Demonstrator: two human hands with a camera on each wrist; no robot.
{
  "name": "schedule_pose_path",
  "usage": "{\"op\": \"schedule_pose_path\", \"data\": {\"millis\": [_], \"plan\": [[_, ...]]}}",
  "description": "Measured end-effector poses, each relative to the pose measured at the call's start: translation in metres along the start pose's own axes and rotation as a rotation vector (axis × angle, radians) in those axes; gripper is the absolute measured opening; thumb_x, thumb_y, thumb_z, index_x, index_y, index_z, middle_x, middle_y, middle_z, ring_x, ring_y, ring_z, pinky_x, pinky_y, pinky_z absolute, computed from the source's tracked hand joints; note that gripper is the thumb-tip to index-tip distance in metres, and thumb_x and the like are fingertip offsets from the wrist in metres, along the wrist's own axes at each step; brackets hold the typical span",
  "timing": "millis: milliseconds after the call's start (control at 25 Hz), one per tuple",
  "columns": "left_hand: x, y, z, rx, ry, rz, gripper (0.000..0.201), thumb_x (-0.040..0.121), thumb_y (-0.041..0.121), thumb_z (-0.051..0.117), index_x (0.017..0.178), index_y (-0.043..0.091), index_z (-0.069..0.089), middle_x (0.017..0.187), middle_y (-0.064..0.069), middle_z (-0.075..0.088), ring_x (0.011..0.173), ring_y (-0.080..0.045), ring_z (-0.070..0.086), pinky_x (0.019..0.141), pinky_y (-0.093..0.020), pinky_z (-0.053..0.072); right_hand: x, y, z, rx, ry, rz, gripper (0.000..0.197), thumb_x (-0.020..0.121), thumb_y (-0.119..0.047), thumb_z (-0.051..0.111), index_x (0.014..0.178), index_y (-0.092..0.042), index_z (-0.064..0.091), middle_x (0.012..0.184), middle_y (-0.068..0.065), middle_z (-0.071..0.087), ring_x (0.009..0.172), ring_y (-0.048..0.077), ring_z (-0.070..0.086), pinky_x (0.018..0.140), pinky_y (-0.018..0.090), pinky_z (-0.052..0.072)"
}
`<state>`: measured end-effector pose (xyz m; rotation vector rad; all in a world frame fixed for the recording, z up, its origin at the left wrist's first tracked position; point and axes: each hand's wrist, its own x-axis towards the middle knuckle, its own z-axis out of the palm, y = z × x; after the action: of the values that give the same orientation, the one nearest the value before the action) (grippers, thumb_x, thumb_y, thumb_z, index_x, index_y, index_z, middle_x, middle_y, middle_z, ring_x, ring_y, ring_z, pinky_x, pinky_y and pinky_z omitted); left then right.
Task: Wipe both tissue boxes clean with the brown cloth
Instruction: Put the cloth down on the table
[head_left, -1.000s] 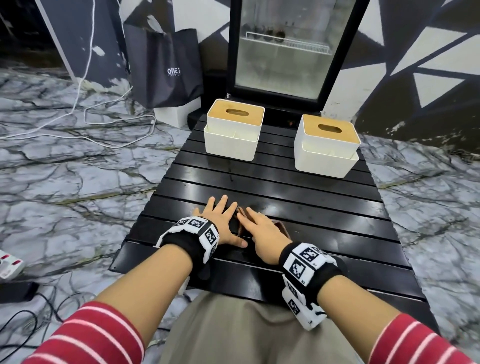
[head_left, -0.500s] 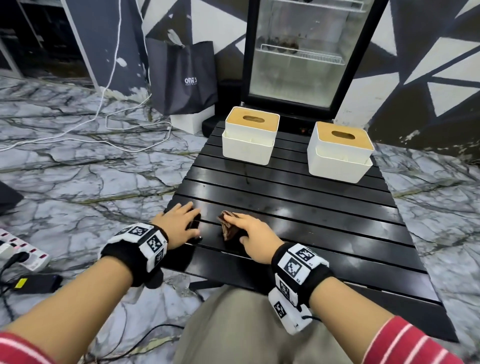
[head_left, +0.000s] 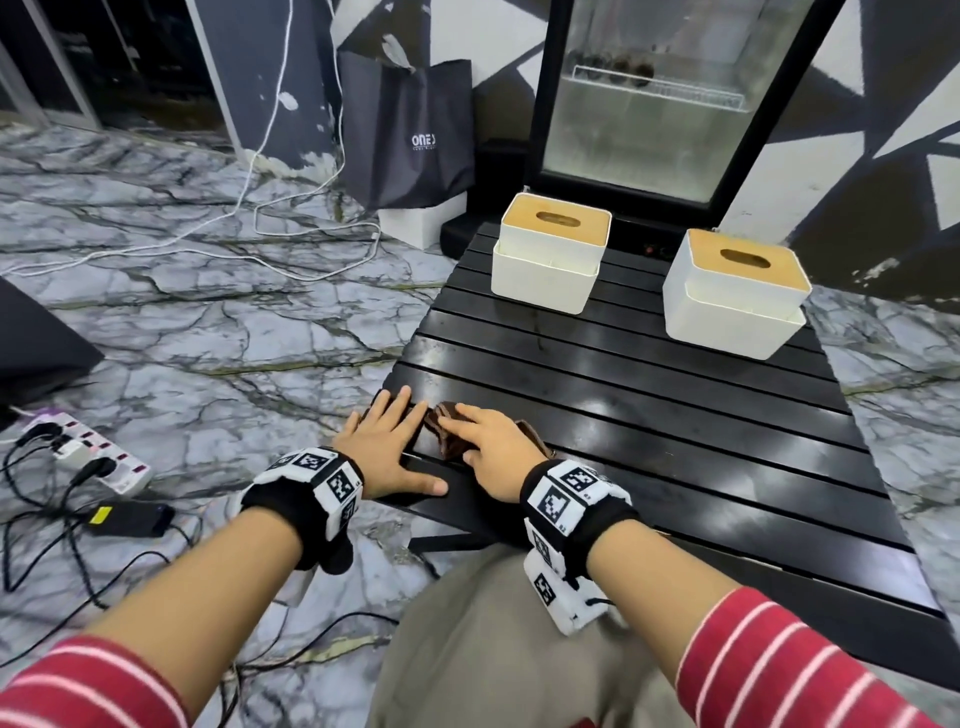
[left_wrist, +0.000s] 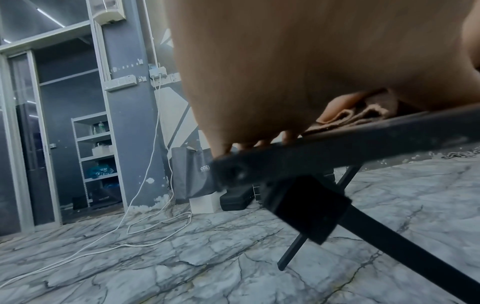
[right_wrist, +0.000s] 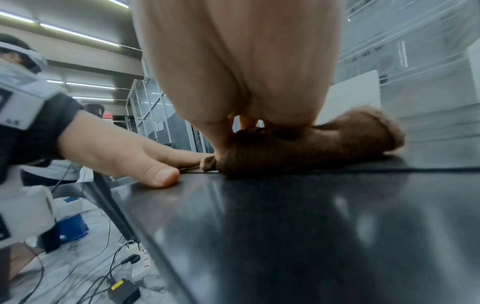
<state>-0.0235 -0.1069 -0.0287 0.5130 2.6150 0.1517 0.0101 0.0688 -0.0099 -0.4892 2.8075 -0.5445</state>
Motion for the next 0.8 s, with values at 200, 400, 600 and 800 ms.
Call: {"op": "schedule_pose_path", "data": {"millis": [200,400,600,800], "plan": [[-0.003,0.0,0.002,-0.026,0.032,0.014,0.112,0.071,0.075,0.053,0.148,0.028,-0.013,0.155,0.002,-0.026,0.143,-0.018,-0.023,0.117,-0.047,-0.006,-0.015,0.006,-0.001,-0.061,-0.073,-0.092,0.053,0.091,0.002,0.04,0.139,-0.016,0.034,0.153,0.006,0.02,0.139,0.024,0.021,0.11,0.023,0.008],[-0.003,0.001,0.002,-0.034,0.042,0.007,0.11,0.072,0.074,0.052,0.148,0.029,-0.012,0.155,0.002,-0.026,0.143,-0.019,-0.022,0.117,-0.048,-0.006,-0.007,-0.004,-0.011,-0.097,-0.13,-0.004,0.063,0.088,0.001,0.045,0.144,-0.018,0.022,0.155,0.004,0.009,0.14,0.025,0.017,0.113,0.029,0.013],[-0.003,0.002,0.003,-0.035,0.051,0.002,0.123,0.058,0.088,0.047,0.148,0.028,-0.011,0.155,0.002,-0.025,0.144,-0.018,-0.021,0.117,-0.046,-0.006,-0.02,-0.012,0.0,-0.174,-0.206,-0.071,0.064,0.087,-0.003,0.05,0.143,-0.023,0.026,0.155,0.003,0.009,0.139,0.028,0.017,0.113,0.04,0.021],[-0.005,0.005,0.0,-0.031,0.031,-0.025,0.129,0.051,0.09,0.046,0.149,0.028,-0.011,0.156,0.003,-0.023,0.144,-0.017,-0.019,0.117,-0.049,-0.002,-0.035,-0.007,-0.008,-0.202,-0.235,-0.008,0.066,0.088,-0.002,0.047,0.144,-0.025,0.023,0.156,0.002,0.006,0.139,0.029,0.014,0.113,0.044,0.021]]}}
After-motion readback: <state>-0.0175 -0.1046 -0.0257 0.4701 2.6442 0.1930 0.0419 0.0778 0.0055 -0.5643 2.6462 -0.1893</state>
